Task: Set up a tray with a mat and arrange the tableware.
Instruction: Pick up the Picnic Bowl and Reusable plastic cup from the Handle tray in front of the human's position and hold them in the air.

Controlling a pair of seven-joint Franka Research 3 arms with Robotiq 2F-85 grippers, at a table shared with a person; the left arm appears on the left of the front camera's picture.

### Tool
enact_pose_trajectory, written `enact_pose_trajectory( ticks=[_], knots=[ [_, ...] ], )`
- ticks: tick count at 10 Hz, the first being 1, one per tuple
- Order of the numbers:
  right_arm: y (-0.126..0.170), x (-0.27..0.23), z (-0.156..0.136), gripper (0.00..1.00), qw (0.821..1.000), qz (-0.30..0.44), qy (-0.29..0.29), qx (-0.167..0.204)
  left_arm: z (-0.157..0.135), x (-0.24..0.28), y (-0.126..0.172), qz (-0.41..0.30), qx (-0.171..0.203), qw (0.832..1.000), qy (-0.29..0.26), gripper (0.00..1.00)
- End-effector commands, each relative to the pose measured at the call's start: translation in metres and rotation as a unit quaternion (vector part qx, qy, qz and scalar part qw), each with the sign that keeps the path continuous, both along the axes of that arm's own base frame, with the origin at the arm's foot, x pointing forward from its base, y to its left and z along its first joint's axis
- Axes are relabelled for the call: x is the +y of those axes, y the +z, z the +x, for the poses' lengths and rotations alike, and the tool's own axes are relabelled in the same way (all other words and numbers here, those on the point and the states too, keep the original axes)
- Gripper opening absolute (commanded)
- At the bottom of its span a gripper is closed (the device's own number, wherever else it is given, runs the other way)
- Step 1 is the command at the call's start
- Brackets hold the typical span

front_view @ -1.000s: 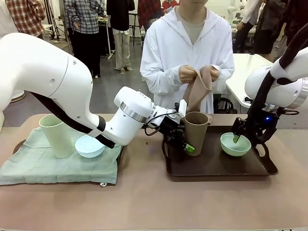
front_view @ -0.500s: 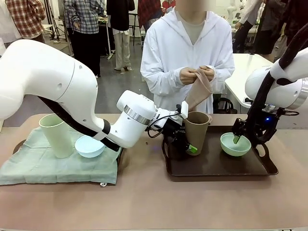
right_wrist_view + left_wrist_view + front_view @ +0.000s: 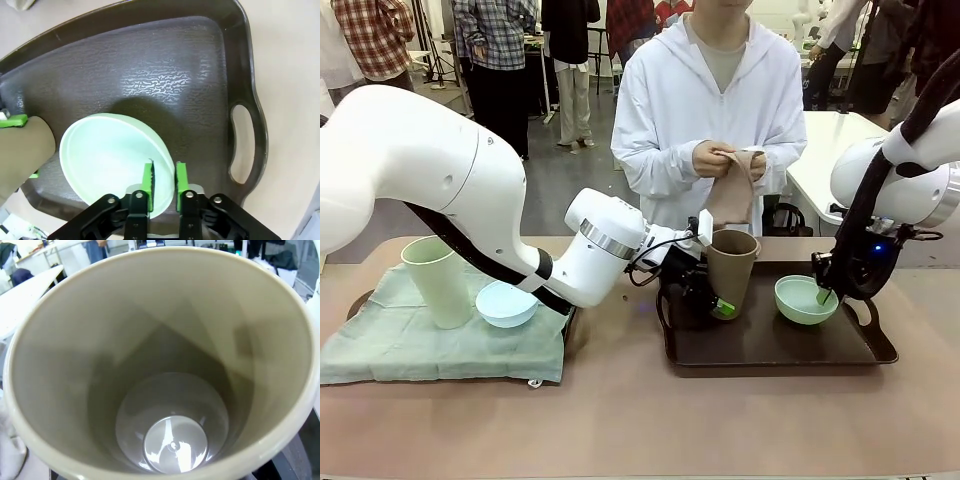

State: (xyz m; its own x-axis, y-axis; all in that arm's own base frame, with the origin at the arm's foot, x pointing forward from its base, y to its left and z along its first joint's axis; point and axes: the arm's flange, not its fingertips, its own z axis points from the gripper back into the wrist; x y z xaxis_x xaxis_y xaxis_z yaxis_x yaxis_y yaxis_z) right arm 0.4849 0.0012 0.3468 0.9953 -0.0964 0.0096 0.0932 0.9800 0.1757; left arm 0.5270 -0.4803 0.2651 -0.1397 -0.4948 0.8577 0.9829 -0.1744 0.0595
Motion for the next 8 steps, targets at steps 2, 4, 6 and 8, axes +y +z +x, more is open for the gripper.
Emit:
enact_pose_trajectory(
  ticks=[2, 4, 6, 8],
  knots=[
    [-0.003, -0.003, 0.006, 0.0, 1.0, 0.02, 0.007, -0.001, 0.001, -0.006, 0.003, -0.005, 0.004, 1.0, 0.02, 0.0],
    [-0.003, -0.002, 0.005, 0.0, 1.0, 0.019, 0.008, 0.0, 0.0, -0.006, 0.005, -0.003, 0.007, 1.0, 0.023, 0.0],
    [0.014, 0.002, -0.005, 0.0, 0.999, 0.027, 0.024, 0.012, -0.007, 0.003, 0.025, 0.026, 0.041, 0.998, 0.036, 0.0],
    [0.08, -0.001, -0.036, 0.0, 0.997, 0.035, 0.064, 0.026, -0.025, 0.029, 0.086, 0.038, 0.035, 0.996, 0.073, 0.0]
  ],
)
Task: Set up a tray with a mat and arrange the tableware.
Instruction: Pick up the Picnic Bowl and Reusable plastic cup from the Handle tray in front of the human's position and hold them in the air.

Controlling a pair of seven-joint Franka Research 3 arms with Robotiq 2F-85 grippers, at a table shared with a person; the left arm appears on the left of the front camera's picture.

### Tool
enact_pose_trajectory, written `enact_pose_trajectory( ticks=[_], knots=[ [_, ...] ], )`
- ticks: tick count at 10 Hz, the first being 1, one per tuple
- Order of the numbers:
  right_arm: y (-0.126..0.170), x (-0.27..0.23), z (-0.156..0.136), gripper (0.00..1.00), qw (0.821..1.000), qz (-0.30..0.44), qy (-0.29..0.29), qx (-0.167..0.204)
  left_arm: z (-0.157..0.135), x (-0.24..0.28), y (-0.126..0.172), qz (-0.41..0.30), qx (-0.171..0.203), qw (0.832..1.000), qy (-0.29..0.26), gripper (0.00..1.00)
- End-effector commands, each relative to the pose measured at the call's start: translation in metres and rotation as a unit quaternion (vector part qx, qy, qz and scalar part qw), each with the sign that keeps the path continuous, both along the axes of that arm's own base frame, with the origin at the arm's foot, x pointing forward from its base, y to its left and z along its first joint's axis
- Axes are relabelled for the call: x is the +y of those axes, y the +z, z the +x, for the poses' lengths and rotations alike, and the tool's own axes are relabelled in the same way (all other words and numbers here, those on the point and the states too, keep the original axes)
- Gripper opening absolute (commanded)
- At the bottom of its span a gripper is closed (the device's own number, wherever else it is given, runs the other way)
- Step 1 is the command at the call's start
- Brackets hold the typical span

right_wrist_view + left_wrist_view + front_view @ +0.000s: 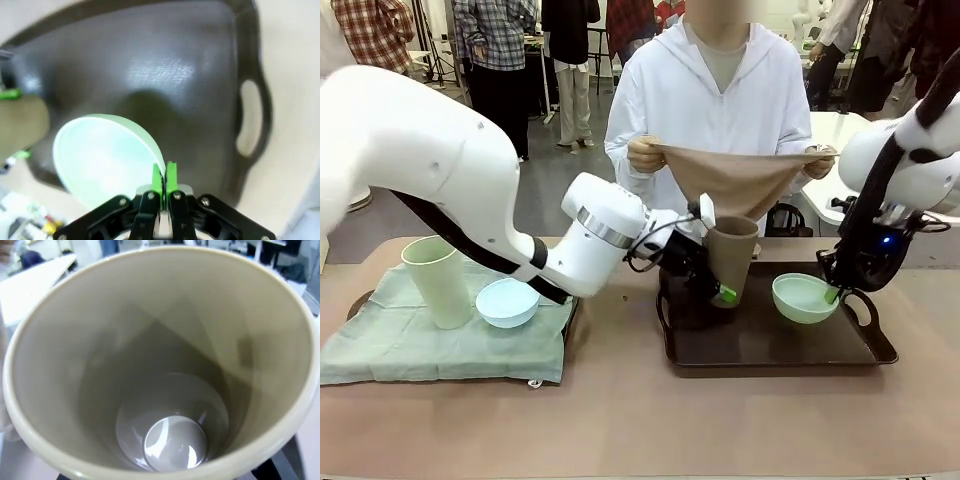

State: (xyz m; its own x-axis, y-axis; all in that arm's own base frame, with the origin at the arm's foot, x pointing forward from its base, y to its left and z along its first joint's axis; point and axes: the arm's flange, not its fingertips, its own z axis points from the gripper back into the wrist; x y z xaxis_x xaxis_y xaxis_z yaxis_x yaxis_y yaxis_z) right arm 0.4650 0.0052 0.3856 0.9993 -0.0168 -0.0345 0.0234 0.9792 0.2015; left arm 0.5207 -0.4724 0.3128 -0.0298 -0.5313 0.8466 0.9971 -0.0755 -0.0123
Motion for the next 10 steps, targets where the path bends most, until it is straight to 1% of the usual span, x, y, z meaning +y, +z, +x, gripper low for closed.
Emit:
enact_pose_trajectory(
  ticks=[1, 2, 3, 4, 5, 6, 7, 8, 10],
  knots=[
    [0.074, -0.007, -0.028, 0.0, 0.999, 0.017, 0.026, -0.009, -0.028, 0.032, 0.071, 0.016, -0.005, 0.999, 0.038, 0.0],
    [0.105, -0.003, -0.038, 0.0, 0.999, 0.012, 0.031, -0.012, -0.037, 0.039, 0.103, 0.02, -0.012, 0.998, 0.054, 0.0],
    [0.131, -0.001, -0.048, 0.0, 0.999, -0.002, 0.031, -0.021, -0.046, 0.044, 0.127, 0.015, -0.022, 0.997, 0.066, 0.0],
    [0.153, 0.0, -0.056, 0.0, 0.999, -0.014, 0.032, -0.021, -0.055, 0.046, 0.144, 0.012, -0.028, 0.997, 0.072, 0.0],
    [0.172, 0.0, -0.06, 0.0, 0.999, -0.013, 0.028, -0.034, -0.065, 0.048, 0.157, 0.009, -0.04, 0.996, 0.076, 0.0],
    [0.179, 0.003, -0.06, 0.0, 0.999, -0.014, 0.023, -0.037, -0.073, 0.049, 0.167, 0.016, -0.04, 0.995, 0.089, 0.0],
    [0.172, 0.005, -0.047, 0.0, 0.999, -0.01, 0.015, -0.033, -0.077, 0.053, 0.167, 0.025, -0.031, 0.995, 0.092, 0.0],
    [0.185, 0.0, -0.068, 0.0, 0.998, -0.004, 0.037, -0.044, -0.062, 0.045, 0.175, 0.004, -0.042, 0.997, 0.071, 0.0],
    [0.185, 0.0, -0.068, 0.0, 0.998, -0.004, 0.037, -0.044, -0.062, 0.045, 0.175, 0.004, -0.042, 0.997, 0.071, 0.0]
  ],
)
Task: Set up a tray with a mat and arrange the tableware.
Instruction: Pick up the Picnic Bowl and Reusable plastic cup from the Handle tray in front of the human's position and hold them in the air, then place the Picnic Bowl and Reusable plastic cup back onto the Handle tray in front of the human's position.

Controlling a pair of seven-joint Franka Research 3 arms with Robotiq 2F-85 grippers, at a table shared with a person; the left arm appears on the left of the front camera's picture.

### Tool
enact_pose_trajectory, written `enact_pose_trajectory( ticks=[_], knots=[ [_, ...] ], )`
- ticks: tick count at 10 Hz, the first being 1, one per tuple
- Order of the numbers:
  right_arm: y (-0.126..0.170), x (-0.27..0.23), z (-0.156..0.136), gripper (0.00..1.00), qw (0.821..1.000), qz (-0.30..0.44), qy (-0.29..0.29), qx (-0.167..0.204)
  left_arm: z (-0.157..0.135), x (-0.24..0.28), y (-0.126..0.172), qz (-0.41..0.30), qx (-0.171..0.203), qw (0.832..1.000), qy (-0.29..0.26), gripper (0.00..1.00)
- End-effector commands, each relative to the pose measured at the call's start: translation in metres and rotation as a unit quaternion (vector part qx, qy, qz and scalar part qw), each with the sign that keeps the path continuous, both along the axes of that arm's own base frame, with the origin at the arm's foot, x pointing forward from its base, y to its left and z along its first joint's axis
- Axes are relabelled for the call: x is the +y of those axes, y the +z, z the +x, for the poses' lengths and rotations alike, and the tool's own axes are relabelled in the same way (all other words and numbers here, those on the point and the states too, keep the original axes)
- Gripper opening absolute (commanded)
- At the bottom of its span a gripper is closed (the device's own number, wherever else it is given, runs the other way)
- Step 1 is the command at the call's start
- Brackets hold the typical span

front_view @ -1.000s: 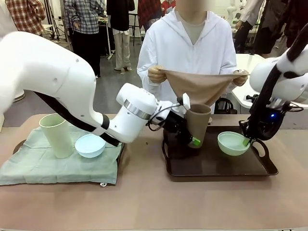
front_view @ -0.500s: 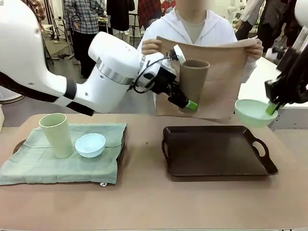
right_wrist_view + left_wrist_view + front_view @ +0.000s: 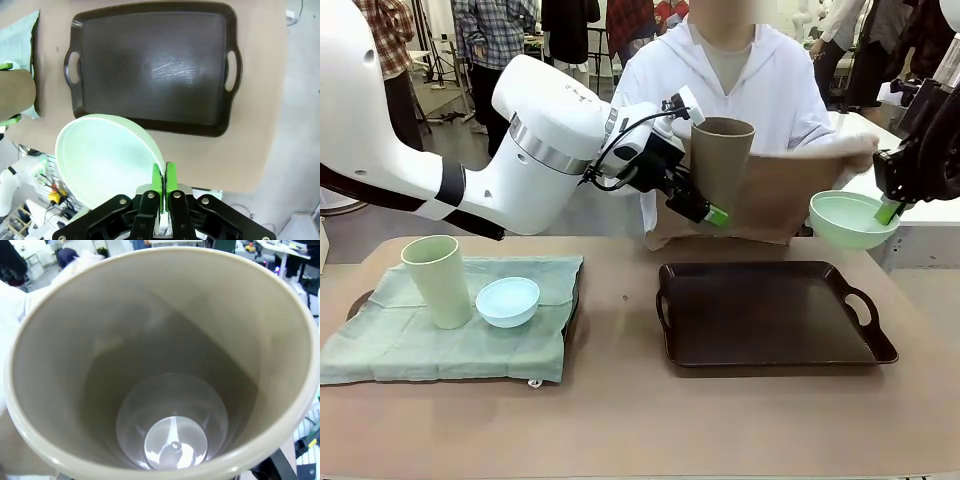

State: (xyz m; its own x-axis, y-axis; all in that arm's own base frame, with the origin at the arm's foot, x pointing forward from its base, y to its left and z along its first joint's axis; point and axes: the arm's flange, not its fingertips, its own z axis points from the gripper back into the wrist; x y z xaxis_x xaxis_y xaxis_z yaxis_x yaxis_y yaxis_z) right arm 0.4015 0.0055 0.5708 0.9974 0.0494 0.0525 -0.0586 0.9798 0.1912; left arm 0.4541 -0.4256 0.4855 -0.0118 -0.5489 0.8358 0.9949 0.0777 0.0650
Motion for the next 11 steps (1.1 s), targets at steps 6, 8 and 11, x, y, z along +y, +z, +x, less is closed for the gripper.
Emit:
enact_pose_trajectory(
  ticks=[6, 8, 11],
  knots=[
    [-0.0004, -0.0003, -0.0044, 0.0, 1.0, 0.0, 0.004, -0.001, 0.0041, -0.0016, 0.002, -0.004, -0.003, 1.0, -0.006, 0.0],
    [-0.0004, -0.0003, -0.0044, 0.0, 1.0, 0.0, 0.004, -0.001, 0.0041, -0.0016, 0.002, -0.004, -0.003, 1.0, -0.006, 0.0],
    [-0.0004, -0.0003, -0.0044, 0.0, 1.0, 0.0, 0.004, -0.001, 0.0041, -0.0016, 0.002, -0.004, -0.003, 1.0, -0.006, 0.0]
  ],
)
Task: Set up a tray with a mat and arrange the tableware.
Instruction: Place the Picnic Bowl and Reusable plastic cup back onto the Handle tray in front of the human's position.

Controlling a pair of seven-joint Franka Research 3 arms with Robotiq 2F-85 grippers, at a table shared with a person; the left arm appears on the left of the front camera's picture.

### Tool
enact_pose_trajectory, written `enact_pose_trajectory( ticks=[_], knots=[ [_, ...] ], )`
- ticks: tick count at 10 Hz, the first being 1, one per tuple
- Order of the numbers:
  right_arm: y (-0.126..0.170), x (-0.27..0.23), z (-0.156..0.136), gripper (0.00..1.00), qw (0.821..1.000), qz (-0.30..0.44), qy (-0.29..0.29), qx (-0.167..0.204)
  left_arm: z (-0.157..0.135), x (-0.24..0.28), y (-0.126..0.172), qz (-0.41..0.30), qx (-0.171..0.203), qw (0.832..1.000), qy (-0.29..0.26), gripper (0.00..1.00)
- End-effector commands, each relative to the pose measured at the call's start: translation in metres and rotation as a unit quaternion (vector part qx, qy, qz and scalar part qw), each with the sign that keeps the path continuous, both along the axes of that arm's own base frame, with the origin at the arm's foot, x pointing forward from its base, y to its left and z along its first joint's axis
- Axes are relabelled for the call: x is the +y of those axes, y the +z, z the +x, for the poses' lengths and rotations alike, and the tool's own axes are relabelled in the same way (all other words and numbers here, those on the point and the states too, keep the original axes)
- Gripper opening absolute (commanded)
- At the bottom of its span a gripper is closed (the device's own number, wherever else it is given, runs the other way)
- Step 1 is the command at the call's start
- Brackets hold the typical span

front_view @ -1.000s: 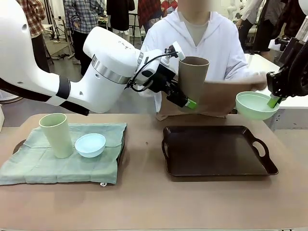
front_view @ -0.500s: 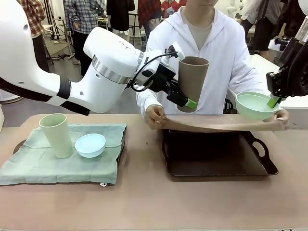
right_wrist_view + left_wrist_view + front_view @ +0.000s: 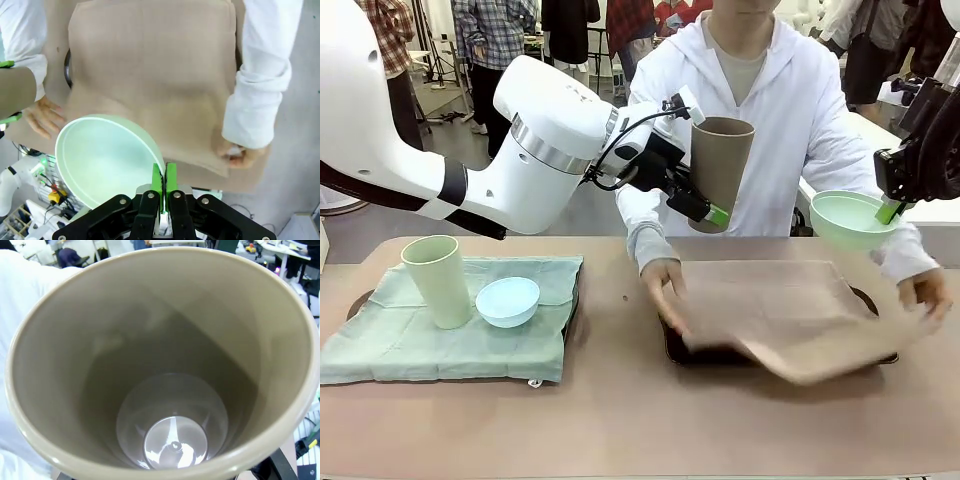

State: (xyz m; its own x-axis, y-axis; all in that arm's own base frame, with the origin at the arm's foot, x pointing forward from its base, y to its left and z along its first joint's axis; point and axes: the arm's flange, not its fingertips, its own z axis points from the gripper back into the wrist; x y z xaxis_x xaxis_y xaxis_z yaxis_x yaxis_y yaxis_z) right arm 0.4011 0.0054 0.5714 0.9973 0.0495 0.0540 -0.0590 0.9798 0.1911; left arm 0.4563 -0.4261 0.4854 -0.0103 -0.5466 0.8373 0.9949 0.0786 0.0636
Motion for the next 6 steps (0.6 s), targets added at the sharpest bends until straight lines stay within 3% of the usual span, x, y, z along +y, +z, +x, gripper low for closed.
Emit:
enact_pose_trajectory(
  ticks=[1, 6],
  knots=[
    [-0.001, -0.0003, -0.004, 0.0, 1.0, 0.0, 0.004, 0.0, 0.0019, -0.001, 0.0022, -0.003, -0.004, 1.0, -0.007, 0.0],
    [-0.001, -0.0003, -0.004, 0.0, 1.0, 0.0, 0.004, 0.0, 0.0019, -0.001, 0.0022, -0.003, -0.004, 1.0, -0.007, 0.0]
  ],
)
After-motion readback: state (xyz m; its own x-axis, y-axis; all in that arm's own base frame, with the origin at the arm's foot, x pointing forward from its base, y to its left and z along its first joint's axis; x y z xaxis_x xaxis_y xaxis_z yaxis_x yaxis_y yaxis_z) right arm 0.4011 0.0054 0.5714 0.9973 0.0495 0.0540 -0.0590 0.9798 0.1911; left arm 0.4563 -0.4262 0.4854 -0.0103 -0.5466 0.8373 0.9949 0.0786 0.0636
